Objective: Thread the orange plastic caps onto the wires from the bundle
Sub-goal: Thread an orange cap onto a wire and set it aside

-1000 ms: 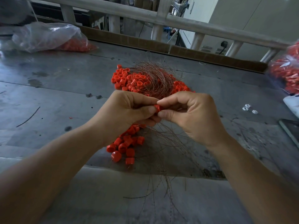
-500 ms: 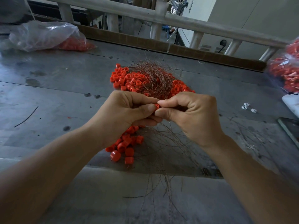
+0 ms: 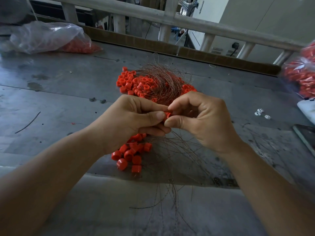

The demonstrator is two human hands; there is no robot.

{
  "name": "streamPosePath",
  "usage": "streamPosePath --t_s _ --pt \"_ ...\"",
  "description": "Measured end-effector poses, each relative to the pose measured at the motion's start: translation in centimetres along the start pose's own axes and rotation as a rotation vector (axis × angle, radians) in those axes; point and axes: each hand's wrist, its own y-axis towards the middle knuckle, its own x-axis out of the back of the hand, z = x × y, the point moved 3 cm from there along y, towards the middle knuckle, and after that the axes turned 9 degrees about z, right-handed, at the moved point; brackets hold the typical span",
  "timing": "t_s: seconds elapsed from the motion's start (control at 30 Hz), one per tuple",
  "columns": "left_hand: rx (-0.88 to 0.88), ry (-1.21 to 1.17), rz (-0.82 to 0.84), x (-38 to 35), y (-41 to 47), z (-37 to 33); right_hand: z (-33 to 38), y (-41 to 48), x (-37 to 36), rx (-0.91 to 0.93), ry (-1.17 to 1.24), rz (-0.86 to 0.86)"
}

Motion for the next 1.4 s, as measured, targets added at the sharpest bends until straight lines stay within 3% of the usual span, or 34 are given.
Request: streamPosePath --t_s 0.3,0.43,0.67,1.2,1.4 --pt "-0.028 -0.012 0.023 0.06 -0.09 -0.24 0.03 -0.11 0.11 0.044 0.047 0.006" --pt "-0.064 -0.006 -0.045 0.21 -0.10 -0.31 0.35 -0.14 -0.07 0.141 -0.135 -0.063" --pt "-0.060 0.134 -0.096 0.26 -0.03 -0.39 0.35 -0.07 -0.37 0.231 -0.318 -0.023" --pt "-0.006 0.001 0.014 0.06 -0.14 -0.16 -0.16 0.03 -0.01 0.112 -0.048 0.039" --pt "0.026 -0.047 0.091 0.11 -0.19 -0.13 -0.22 0.17 -0.20 0.039 -0.070 0.199"
